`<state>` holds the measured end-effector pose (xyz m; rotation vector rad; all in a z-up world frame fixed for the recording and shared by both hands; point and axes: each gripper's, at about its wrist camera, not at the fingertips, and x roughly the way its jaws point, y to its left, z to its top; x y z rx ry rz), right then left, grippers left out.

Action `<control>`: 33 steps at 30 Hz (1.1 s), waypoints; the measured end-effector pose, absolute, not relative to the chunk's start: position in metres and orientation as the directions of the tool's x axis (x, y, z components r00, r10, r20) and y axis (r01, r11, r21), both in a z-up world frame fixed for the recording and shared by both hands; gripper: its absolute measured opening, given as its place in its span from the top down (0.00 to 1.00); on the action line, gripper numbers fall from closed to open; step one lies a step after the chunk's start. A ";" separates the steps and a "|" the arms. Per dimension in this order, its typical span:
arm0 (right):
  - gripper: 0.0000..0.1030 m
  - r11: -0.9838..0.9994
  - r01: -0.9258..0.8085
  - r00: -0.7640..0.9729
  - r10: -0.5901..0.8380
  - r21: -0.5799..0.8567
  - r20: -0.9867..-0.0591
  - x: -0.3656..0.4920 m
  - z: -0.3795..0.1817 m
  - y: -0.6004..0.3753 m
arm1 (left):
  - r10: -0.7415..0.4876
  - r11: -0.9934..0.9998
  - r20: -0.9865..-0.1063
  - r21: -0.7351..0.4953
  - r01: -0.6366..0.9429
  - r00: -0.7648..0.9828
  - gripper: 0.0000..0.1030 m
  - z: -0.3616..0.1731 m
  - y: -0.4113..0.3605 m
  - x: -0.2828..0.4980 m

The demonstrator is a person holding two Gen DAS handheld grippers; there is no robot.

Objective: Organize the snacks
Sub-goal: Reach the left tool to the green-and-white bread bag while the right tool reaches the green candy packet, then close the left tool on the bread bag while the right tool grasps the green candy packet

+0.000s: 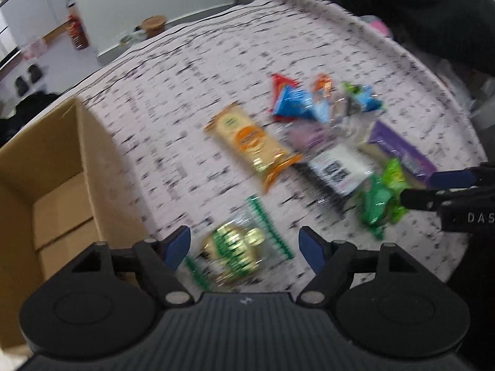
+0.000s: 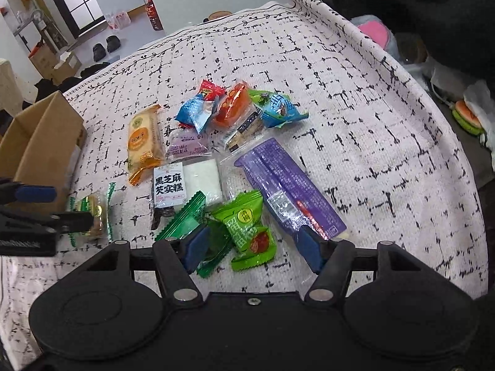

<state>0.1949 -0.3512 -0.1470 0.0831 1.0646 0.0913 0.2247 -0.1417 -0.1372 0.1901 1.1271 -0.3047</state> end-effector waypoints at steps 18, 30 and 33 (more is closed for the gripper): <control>0.45 0.992 -0.123 0.481 0.094 0.039 -0.872 0.202 -0.164 -0.333 | -0.134 0.980 -0.934 -0.076 0.181 0.330 0.25 -0.166 -0.135 0.239; 0.73 0.992 -0.088 0.465 0.117 0.085 -0.878 0.195 -0.161 -0.335 | -0.128 0.984 -0.916 -0.068 0.167 0.380 0.34 -0.173 -0.133 0.238; 0.73 0.992 -0.084 0.480 0.120 0.091 -0.869 0.192 -0.153 -0.333 | -0.135 0.980 -0.910 -0.064 0.188 0.393 0.43 -0.170 -0.134 0.234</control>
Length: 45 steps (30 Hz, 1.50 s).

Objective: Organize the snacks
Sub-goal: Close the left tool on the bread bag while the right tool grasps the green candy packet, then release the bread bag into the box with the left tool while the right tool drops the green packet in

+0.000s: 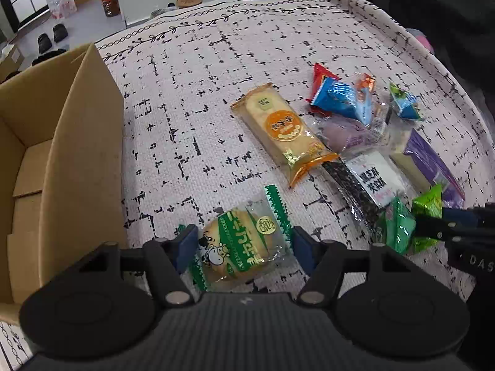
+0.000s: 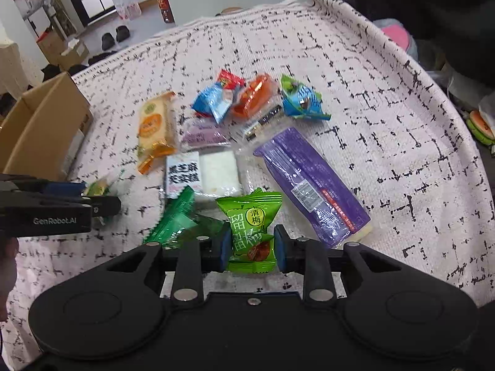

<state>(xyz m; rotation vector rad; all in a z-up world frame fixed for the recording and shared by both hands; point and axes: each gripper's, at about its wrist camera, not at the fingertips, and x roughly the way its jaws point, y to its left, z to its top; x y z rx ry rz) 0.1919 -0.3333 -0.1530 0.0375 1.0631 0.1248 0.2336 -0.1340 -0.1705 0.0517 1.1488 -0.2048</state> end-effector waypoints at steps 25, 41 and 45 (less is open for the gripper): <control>0.73 0.982 -0.120 0.626 0.191 0.149 -0.756 0.180 -0.075 -0.279 | -0.184 0.968 -0.756 -0.030 0.247 0.628 0.53 -0.073 -0.108 0.191; 0.73 0.961 -0.215 0.650 0.273 0.173 -0.709 0.203 -0.051 -0.209 | -0.155 0.988 -0.703 -0.103 0.116 0.694 0.53 -0.050 -0.033 0.185; 0.73 0.949 -0.259 0.638 0.308 0.180 -0.705 0.209 -0.051 -0.187 | -0.124 0.992 -0.703 -0.107 0.068 0.700 0.53 -0.053 -0.005 0.185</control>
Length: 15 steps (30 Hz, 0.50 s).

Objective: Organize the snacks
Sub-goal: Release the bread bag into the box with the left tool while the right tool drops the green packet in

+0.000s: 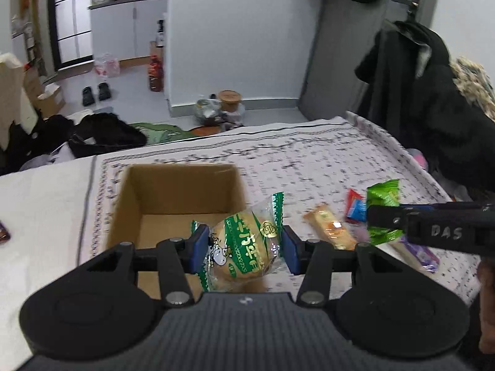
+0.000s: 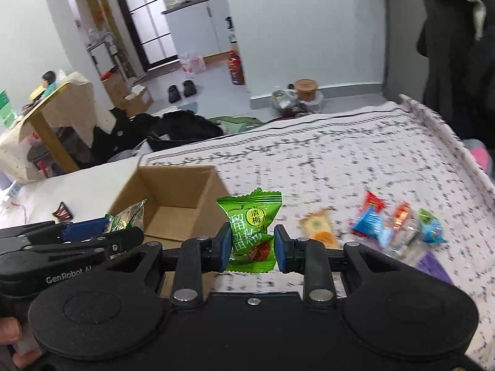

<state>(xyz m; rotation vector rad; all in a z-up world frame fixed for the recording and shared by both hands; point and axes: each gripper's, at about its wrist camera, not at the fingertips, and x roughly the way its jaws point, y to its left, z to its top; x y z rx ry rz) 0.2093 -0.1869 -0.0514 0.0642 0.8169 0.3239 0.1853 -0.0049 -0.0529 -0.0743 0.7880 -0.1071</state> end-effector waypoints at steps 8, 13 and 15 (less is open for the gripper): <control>0.73 0.935 -0.300 0.615 0.341 0.189 -0.711 0.217 -0.061 -0.148 | -0.061 0.988 -0.712 -0.143 -0.059 0.699 0.52 -0.071 0.057 0.184; 0.73 0.927 -0.315 0.606 0.360 0.202 -0.710 0.219 -0.064 -0.129 | -0.070 0.982 -0.724 -0.170 -0.079 0.686 0.52 -0.088 0.073 0.185; 0.73 0.924 -0.320 0.604 0.369 0.209 -0.706 0.219 -0.065 -0.122 | -0.073 0.980 -0.737 -0.177 -0.088 0.672 0.52 -0.096 0.074 0.187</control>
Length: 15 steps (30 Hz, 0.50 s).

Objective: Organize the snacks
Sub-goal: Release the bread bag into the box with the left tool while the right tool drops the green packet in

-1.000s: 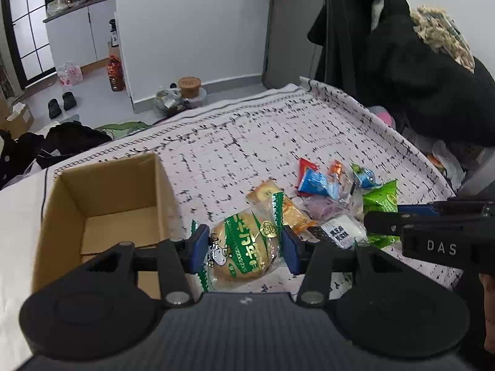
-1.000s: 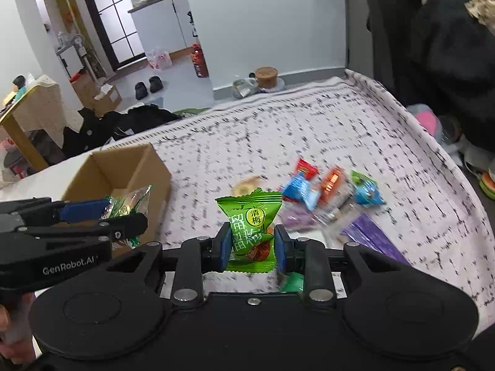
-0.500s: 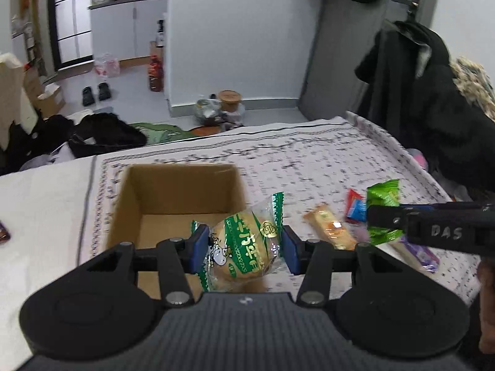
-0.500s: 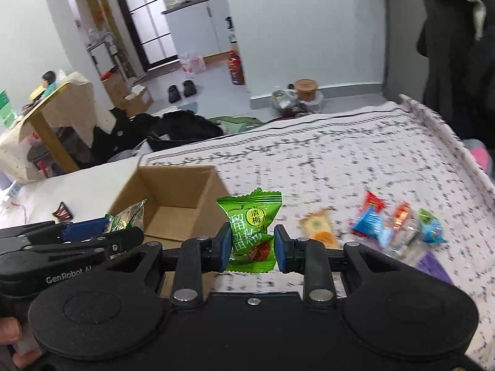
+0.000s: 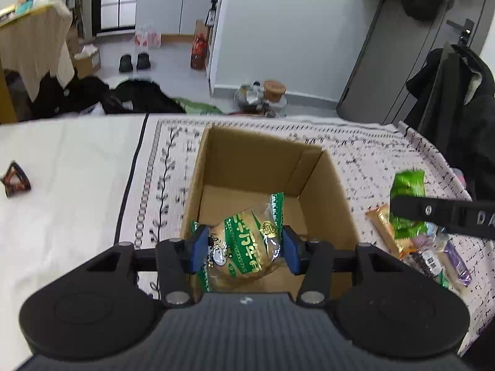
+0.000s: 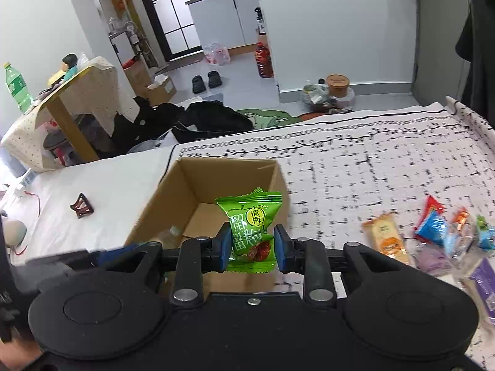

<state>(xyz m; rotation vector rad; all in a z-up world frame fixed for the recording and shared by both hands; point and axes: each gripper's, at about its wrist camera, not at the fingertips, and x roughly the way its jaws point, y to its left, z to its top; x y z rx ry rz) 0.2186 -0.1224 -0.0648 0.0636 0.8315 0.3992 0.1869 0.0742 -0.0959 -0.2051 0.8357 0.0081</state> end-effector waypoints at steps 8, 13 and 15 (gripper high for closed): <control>0.70 0.899 -0.363 0.600 0.427 0.245 -0.677 0.221 -0.064 -0.104 | -0.091 0.978 -0.764 -0.189 -0.087 0.638 0.52 -0.108 0.074 0.176; 0.46 0.887 -0.384 0.601 0.452 0.257 -0.659 0.221 -0.060 -0.108 | -0.084 0.981 -0.765 -0.177 -0.083 0.638 0.50 -0.104 0.071 0.169; 0.45 0.886 -0.377 0.601 0.456 0.270 -0.657 0.219 -0.058 -0.117 | -0.072 0.983 -0.767 -0.163 -0.085 0.638 0.46 -0.102 0.070 0.167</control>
